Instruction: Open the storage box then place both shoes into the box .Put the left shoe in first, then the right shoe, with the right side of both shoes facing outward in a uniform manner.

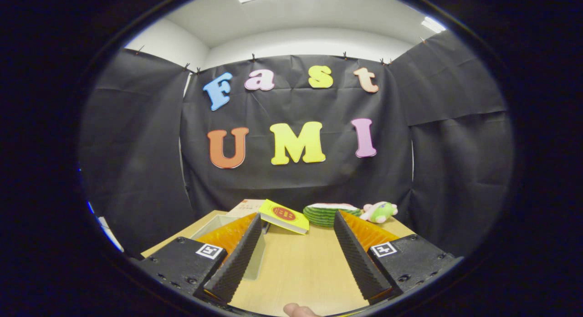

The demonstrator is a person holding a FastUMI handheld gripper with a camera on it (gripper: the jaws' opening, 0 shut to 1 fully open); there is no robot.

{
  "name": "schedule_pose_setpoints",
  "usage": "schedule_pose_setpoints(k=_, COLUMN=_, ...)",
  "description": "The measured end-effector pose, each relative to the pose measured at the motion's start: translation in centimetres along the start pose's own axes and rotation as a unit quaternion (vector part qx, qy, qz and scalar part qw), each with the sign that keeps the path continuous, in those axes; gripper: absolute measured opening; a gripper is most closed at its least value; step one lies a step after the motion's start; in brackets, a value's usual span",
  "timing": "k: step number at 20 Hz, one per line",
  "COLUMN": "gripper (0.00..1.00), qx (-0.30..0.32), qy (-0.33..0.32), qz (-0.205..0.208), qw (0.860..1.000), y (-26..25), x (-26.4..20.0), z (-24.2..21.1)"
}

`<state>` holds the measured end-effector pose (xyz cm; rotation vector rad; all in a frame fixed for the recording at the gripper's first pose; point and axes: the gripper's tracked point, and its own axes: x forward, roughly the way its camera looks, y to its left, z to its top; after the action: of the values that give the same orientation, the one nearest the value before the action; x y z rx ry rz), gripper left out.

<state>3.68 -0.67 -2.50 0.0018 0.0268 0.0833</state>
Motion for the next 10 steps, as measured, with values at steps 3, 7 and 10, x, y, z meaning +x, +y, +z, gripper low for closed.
schedule_pose_setpoints(k=3, gripper=1.0, qx=-0.003, qy=-0.003, qz=-0.001, qw=1.0, y=-0.1, x=-0.3, z=-0.1)
schedule_pose_setpoints(k=7, gripper=1.0, qx=-0.008, qy=-0.01, qz=-0.009, qw=1.0, y=-0.8, x=-0.8, z=0.4)
schedule_pose_setpoints(k=10, gripper=1.0, qx=-0.017, qy=-0.025, qz=-0.016, qw=0.999, y=-1.1, x=-1.3, z=1.2)
